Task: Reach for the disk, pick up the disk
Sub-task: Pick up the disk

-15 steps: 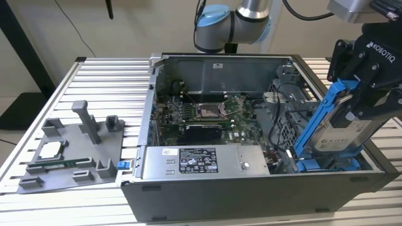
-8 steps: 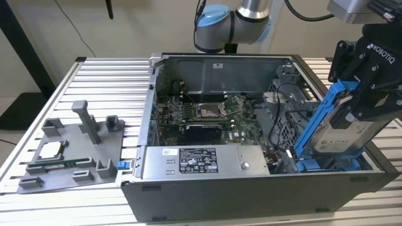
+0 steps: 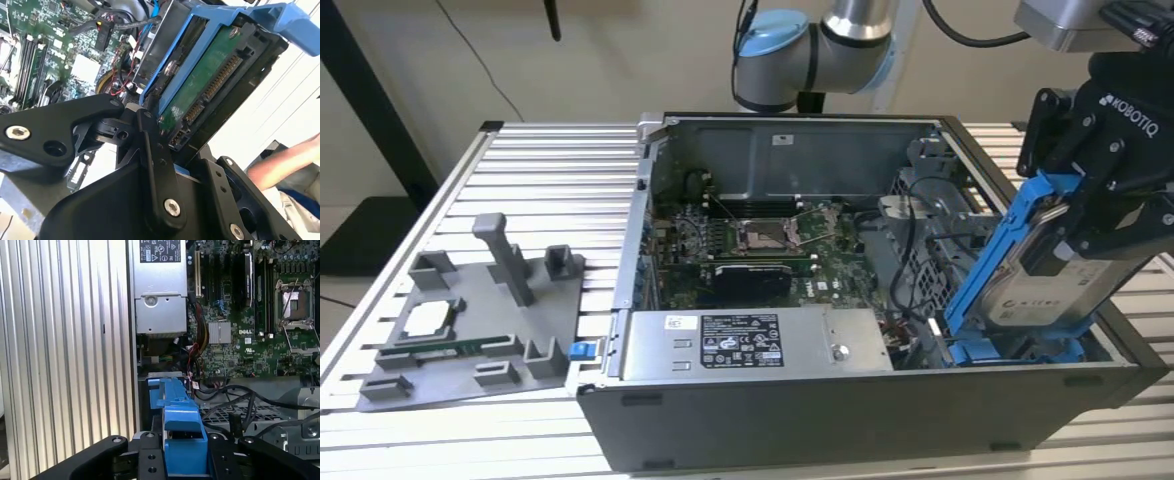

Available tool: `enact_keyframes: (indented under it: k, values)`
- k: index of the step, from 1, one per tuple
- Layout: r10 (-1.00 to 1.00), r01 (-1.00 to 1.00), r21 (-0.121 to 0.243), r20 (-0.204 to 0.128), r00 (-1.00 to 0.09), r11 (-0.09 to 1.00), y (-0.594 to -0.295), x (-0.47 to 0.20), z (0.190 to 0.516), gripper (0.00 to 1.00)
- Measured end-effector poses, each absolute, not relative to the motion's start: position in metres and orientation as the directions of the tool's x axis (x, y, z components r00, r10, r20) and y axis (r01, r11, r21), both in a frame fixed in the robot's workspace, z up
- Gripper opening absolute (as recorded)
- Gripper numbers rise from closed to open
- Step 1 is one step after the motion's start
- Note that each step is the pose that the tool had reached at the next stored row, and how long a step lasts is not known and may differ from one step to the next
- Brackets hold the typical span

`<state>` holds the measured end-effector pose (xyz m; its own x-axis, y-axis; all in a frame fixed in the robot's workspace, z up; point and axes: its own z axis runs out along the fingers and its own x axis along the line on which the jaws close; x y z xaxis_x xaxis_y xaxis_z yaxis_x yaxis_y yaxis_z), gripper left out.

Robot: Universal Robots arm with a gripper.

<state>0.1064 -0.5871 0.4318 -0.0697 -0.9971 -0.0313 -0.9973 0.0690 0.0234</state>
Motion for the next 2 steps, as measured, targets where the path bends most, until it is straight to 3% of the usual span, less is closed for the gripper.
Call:
enact_keyframes:
  k: [2]
  values:
    - [-0.997,-0.997,0.023,-0.031,-0.07,0.069,-0.5871,0.1064,0.4318,0.0]
